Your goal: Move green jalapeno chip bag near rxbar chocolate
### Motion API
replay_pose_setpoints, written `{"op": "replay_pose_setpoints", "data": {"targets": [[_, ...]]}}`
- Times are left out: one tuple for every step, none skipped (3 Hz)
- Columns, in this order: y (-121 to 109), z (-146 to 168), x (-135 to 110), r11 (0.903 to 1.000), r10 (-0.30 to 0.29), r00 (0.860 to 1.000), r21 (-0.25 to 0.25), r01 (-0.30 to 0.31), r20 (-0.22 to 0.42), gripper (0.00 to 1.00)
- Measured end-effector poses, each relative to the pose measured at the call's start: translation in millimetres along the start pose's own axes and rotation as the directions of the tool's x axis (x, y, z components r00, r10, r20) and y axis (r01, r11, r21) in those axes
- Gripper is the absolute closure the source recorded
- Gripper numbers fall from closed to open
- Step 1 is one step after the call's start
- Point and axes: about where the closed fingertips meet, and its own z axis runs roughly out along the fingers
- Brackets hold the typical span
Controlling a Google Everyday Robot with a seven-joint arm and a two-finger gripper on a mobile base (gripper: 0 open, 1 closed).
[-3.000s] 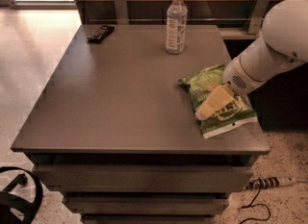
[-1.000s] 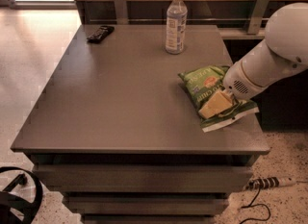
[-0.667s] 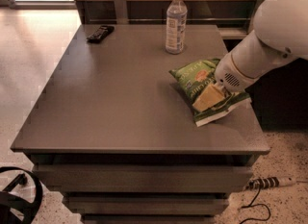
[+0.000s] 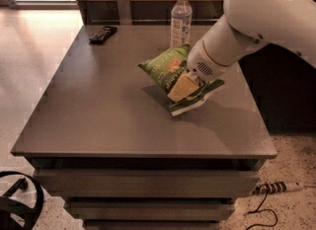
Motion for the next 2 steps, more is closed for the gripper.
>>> {"op": "replay_pose_setpoints", "data": {"targets": [[-3.5,11.0,-39.1,0.9992,-0.039,0.995,0.004,0.039,0.087,1.00],[-20.9,21.0,-78.6,0.9970,-0.076,0.974,0.028,0.072,0.215,1.00]]}}
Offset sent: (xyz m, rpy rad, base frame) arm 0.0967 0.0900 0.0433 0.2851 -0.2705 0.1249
